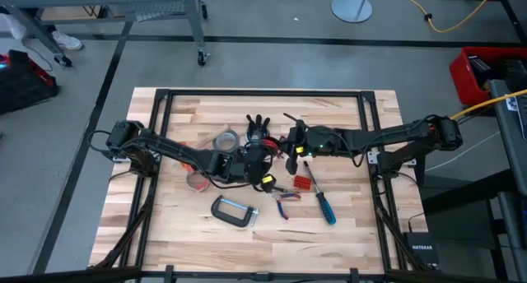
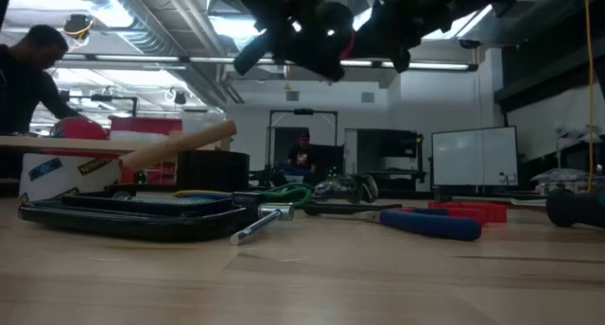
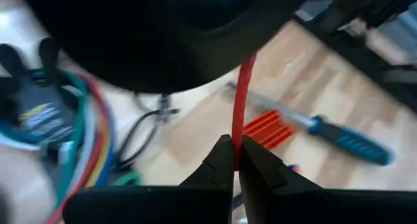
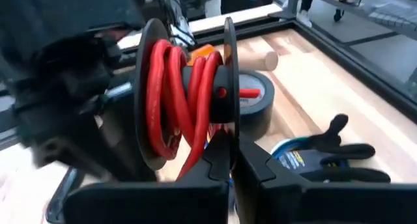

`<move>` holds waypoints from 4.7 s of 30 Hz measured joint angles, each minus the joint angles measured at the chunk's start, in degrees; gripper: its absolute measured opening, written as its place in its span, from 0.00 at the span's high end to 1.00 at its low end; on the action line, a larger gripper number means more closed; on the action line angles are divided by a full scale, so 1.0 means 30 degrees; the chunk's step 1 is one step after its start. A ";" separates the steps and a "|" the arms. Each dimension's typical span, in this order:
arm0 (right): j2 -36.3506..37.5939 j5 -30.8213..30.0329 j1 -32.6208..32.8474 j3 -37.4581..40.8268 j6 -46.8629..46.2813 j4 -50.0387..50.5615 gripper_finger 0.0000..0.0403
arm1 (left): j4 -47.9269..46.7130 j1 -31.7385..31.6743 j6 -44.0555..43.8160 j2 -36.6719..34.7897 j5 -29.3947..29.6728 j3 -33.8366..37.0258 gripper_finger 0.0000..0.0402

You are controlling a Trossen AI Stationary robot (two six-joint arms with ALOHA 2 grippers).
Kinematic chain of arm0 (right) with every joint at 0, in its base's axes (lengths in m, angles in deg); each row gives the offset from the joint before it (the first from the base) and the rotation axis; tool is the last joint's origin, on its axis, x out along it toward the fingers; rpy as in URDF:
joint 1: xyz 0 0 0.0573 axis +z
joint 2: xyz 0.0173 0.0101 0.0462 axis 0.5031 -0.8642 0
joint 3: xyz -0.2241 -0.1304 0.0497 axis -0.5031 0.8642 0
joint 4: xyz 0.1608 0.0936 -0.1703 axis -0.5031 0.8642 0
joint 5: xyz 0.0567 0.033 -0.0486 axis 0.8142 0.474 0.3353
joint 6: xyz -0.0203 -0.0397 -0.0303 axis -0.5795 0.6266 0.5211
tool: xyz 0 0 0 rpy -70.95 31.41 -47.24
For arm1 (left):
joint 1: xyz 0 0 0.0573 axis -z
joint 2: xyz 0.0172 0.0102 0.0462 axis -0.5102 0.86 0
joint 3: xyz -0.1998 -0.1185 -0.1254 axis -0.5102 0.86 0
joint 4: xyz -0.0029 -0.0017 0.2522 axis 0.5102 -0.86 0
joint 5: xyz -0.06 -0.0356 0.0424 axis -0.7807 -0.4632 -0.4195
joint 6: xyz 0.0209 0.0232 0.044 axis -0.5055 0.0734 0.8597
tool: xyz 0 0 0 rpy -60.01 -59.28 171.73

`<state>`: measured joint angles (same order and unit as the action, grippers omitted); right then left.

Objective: Coil cords
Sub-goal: Coil the red wire onto a black spool

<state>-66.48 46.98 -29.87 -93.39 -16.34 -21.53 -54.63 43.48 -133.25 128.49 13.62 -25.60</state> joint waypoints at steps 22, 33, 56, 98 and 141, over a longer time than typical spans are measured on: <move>0.0007 0.6724 0.0000 0.0000 0.0153 0.5201 0.99 | -0.2869 0.1338 0.0922 -0.0433 0.2009 0.0015 1.00; 0.0029 1.0918 -0.0015 0.0007 0.0153 0.4868 0.99 | -0.0151 0.1669 0.3655 -0.0656 0.1627 0.0015 1.00; 0.0015 1.2130 0.0000 0.0007 0.0430 0.4475 1.00 | 0.1360 0.2237 0.4551 -0.0656 0.1587 0.0015 1.00; -0.0007 1.3820 0.0022 0.0007 0.0430 0.4520 1.00 | 0.1395 0.2398 0.5027 -0.0656 0.0483 0.0000 1.00; 0.0000 1.4197 0.0007 0.0007 0.0197 0.3856 1.00 | 0.3303 0.1968 0.6550 -0.0656 -0.1153 0.0007 0.99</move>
<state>-66.48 89.57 -29.85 -93.36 -15.75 -9.96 -44.72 49.38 -113.60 126.52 10.16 -25.58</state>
